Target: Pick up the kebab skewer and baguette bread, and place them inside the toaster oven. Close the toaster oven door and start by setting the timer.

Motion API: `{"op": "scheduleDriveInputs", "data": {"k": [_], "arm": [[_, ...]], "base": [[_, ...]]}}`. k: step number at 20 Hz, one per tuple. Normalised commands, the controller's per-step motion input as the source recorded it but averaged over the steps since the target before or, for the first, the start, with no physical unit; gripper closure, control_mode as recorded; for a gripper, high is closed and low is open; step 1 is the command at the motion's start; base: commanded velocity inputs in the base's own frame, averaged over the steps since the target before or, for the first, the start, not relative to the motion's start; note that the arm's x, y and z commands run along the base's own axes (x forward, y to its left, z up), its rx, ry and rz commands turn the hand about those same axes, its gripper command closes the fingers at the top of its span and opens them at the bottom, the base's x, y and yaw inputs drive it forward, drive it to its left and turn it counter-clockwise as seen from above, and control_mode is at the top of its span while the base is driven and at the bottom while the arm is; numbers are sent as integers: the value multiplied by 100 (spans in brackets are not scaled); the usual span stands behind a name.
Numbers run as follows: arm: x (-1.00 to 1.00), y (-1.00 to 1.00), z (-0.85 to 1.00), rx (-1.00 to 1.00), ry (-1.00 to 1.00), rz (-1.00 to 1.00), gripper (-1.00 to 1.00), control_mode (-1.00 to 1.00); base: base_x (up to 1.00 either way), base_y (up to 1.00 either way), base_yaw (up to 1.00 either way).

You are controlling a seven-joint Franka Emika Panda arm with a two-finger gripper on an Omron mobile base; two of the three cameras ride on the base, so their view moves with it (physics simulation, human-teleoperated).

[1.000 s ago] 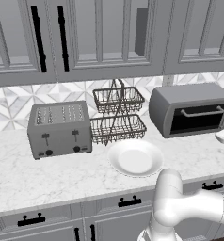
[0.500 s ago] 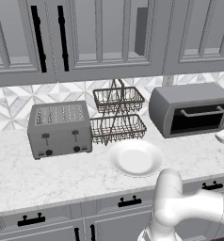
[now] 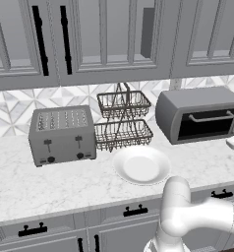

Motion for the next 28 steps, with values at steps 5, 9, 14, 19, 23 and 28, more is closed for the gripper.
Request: {"op": "scheduleDriveInputs", "data": {"k": [5,9,14,19,23,28], "arm": [[0,-1,43,0,0,10,100,-100],[10,0,24,0,0,9,100,-100],[16,2,17,0,0,7,100,-100],[26,1,25,0,0,0,100,-100],[19,11,18,4,-1,0,100,-100],[14,8,23,7,-3,0,100,-100]], "base": [[0,0,0],[0,0,0],[0,0,0],[0,0,0],[0,0,0],[0,0,0]]}}
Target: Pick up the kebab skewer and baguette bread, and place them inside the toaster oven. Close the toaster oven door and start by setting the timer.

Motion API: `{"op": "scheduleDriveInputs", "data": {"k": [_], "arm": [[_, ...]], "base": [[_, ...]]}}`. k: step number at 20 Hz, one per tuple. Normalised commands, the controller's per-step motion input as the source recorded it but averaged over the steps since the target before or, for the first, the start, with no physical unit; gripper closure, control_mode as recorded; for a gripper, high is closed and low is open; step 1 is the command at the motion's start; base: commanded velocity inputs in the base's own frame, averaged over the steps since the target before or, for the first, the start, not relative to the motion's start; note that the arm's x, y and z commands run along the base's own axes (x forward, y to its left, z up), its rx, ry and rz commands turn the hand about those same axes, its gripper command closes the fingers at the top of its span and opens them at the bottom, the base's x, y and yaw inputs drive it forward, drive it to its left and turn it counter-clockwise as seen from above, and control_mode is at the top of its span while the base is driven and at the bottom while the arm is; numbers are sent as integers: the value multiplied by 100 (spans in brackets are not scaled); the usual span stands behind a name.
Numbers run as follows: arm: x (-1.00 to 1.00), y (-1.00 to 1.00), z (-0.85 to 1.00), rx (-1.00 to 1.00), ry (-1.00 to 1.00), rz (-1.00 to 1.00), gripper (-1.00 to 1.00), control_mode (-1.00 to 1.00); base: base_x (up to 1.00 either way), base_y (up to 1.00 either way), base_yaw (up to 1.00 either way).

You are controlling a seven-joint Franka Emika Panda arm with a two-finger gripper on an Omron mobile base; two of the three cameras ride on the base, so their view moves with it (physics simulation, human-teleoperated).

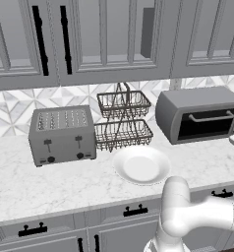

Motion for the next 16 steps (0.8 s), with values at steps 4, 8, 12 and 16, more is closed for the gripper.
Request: {"op": "scheduleDriveInputs", "data": {"k": [4,8,12,16], "arm": [[4,0,36,13,-5,0,100,-100],[0,0,27,21,-6,0,100,-100],[1,0,34,24,-4,0,100,-100],[2,0,53,25,-2,0,100,-100]], "base": [[0,0,0],[0,0,0],[0,0,0],[0,0,0]]}}
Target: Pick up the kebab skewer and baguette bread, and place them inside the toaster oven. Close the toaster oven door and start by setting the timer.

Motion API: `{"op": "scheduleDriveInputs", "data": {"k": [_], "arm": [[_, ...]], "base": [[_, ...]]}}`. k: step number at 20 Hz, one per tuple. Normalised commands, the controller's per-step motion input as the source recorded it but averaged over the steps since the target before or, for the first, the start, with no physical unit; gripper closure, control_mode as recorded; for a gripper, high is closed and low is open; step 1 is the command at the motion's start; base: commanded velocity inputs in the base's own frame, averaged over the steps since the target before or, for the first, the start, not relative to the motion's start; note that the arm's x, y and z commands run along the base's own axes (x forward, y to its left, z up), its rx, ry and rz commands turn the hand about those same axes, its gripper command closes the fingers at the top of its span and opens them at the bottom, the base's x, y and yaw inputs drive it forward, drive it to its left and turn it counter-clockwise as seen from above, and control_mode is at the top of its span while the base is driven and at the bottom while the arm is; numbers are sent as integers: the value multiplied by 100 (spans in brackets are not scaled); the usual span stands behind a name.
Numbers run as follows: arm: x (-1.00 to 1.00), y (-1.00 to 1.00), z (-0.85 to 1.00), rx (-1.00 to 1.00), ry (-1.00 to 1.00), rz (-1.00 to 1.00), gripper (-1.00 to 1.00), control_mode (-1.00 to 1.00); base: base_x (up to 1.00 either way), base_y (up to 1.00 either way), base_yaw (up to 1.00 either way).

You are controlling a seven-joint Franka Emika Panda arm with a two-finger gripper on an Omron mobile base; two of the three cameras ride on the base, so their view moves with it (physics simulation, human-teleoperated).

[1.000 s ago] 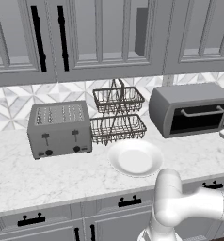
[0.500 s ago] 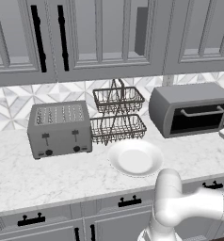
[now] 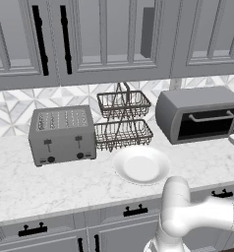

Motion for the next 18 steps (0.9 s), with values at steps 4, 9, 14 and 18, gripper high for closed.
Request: {"op": "scheduleDriveInputs", "data": {"k": [4,9,14,18], "arm": [[1,0,56,24,-2,0,100,-100],[1,0,44,24,0,0,100,-100],[5,0,47,23,0,0,100,-100],[3,0,51,24,0,0,100,-100]], "base": [[0,0,0],[0,0,0],[0,0,0],[0,0,0]]}}
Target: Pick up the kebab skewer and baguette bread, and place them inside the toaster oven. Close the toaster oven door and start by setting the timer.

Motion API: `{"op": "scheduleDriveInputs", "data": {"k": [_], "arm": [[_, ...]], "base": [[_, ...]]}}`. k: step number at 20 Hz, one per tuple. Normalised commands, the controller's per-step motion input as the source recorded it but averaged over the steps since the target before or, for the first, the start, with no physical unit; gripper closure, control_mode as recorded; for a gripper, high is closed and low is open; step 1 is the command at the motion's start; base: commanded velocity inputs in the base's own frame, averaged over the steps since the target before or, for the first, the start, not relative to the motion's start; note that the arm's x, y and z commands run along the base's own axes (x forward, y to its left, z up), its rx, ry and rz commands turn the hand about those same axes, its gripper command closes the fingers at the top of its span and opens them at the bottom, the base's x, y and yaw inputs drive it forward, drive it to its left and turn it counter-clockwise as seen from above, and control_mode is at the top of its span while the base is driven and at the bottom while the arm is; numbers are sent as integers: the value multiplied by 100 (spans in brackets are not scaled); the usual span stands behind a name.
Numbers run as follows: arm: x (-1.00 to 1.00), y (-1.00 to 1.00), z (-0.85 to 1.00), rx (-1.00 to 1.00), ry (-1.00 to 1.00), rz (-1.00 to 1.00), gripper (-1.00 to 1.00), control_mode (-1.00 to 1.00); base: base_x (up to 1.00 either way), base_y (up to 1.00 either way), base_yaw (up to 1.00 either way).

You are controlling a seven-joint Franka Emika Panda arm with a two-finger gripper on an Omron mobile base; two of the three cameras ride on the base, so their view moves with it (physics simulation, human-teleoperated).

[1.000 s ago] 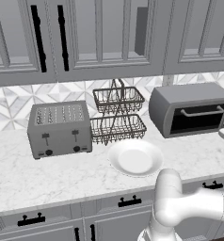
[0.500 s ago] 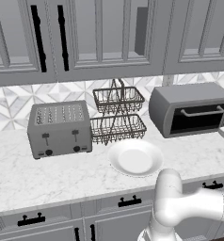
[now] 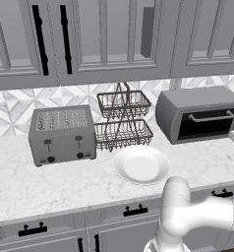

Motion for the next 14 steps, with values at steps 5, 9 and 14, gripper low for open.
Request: {"op": "scheduleDriveInputs", "data": {"k": [5,9,14], "arm": [[5,0,53,25,0,0,100,-100],[17,0,54,25,0,0,100,-100],[25,0,54,25,0,0,100,-100]], "base": [[0,0,0],[0,0,0],[0,0,0]]}}
